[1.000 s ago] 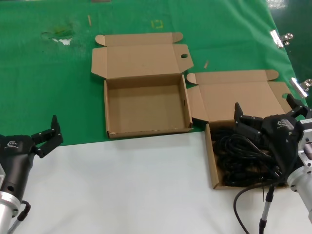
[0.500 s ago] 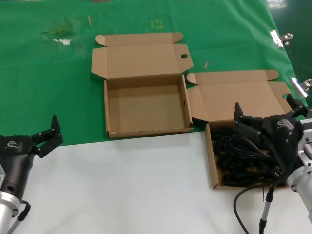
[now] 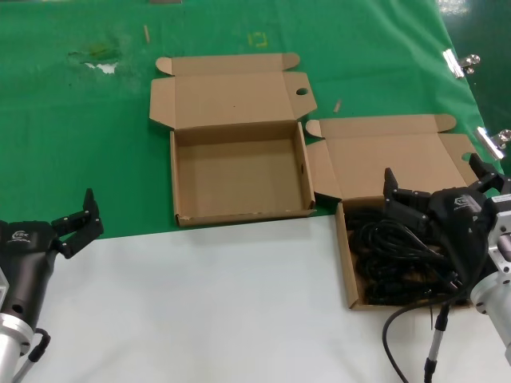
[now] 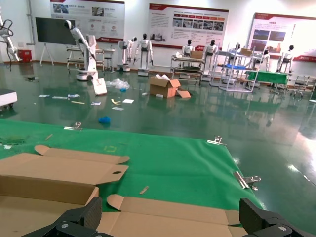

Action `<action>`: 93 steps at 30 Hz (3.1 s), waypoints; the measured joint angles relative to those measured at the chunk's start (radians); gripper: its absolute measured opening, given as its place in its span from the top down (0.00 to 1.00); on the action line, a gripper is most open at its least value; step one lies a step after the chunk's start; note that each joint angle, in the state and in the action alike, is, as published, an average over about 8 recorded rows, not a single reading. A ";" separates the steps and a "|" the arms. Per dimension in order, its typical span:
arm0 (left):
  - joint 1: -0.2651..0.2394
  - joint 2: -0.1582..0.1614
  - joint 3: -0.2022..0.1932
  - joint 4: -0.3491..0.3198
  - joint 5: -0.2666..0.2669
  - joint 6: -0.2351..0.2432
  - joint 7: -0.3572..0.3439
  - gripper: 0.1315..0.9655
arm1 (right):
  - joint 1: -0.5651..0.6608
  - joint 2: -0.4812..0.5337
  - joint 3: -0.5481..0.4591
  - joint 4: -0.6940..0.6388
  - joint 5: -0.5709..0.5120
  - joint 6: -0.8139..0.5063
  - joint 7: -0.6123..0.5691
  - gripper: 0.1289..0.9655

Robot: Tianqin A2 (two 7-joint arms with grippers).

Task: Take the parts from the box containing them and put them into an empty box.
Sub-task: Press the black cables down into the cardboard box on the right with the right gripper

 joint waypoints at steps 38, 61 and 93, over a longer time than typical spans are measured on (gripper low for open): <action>0.000 0.000 0.000 0.000 0.000 0.000 0.000 0.24 | -0.008 0.031 -0.026 0.017 0.012 0.012 0.012 0.00; 0.000 0.000 0.000 0.000 0.000 0.000 0.000 0.81 | 0.041 0.551 -0.302 0.125 0.150 0.047 0.054 0.00; 0.000 0.000 0.000 0.000 0.000 0.000 0.000 0.99 | 0.089 0.949 -0.390 0.066 -0.219 -0.363 0.311 0.00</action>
